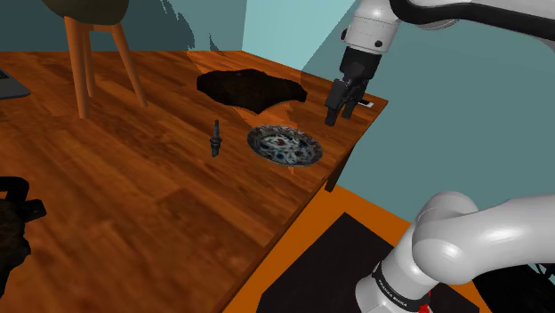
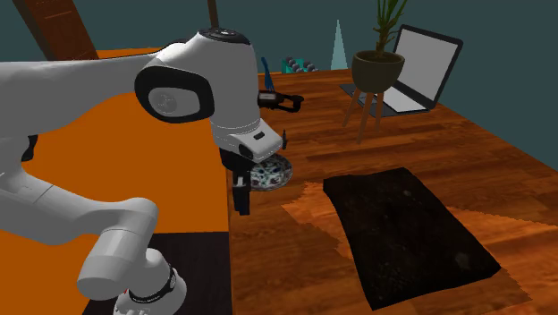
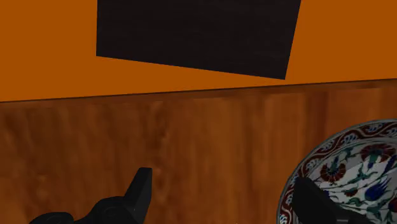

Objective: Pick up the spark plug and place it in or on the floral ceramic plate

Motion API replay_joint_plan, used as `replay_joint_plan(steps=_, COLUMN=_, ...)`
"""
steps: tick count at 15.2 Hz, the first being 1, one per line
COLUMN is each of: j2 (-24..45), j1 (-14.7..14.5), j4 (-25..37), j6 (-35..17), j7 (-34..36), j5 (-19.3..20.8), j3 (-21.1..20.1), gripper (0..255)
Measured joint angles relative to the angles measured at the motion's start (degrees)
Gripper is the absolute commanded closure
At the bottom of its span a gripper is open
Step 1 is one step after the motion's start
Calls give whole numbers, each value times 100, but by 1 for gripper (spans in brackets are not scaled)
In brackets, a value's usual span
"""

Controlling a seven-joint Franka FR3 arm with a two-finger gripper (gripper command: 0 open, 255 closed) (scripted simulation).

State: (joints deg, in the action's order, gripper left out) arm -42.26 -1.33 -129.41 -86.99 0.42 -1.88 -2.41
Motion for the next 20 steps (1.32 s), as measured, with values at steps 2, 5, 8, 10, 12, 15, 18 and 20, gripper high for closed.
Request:
replay_joint_plan(steps=2, j2=45, j1=-11, j4=34, j6=-8, j7=71, j5=-35, j3=-55, gripper=0)
replay_joint_plan(steps=5, j2=307, j1=-71, j4=255, j6=-32, j7=479, j5=-221, j3=-366, gripper=0)
replay_joint_plan(steps=8, j2=670, j1=-135, j4=500, j6=-141, j7=983, j5=-420, j3=-751, gripper=0)
replay_joint_plan(steps=10, j2=972, j1=-152, j4=744, j6=-194, j7=1286, j5=-502, j3=-969, gripper=0)
replay_joint_plan(steps=12, j2=1275, j1=-165, j4=1023, j6=-213, j7=1586, j5=-558, j3=-1177, gripper=0)
replay_joint_plan(steps=15, j2=1752, j1=-194, j4=1500, j6=-211, j7=2089, j5=-612, j3=-1519, gripper=0)
replay_joint_plan(steps=18, j2=2318, j1=-225, j4=1980, j6=-289, j7=2618, j5=-589, j3=-1874, gripper=0)
replay_joint_plan(steps=20, j2=2679, j1=-251, j4=2328, j6=-283, j7=2958, j5=-534, j3=-2080, gripper=0)
